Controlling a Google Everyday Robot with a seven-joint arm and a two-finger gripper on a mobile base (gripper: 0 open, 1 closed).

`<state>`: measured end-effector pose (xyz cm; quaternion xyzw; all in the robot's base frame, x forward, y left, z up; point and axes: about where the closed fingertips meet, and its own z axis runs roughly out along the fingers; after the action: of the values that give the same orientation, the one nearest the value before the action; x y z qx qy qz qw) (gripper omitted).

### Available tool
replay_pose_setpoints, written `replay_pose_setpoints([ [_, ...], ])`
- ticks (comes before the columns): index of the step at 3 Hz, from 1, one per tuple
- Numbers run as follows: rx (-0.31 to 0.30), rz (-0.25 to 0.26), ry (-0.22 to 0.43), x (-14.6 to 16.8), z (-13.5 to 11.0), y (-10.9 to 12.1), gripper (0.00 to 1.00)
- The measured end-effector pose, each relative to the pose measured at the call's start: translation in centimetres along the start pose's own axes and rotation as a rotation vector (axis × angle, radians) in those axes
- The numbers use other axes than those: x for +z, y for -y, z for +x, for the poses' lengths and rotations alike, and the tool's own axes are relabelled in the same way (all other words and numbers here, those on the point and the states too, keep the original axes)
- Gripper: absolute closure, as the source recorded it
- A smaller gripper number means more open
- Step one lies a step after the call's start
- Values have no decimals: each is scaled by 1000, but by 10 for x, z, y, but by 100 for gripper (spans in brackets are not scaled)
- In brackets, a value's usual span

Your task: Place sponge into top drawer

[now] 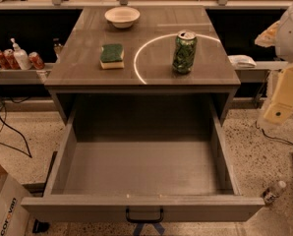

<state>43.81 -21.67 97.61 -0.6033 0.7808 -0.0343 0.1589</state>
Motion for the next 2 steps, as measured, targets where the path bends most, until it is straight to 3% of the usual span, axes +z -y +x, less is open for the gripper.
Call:
replay_pose_setpoints([
  [1, 0, 4, 3, -1, -1, 0, 0],
  [2, -4, 32, 48, 0, -11, 5, 0],
])
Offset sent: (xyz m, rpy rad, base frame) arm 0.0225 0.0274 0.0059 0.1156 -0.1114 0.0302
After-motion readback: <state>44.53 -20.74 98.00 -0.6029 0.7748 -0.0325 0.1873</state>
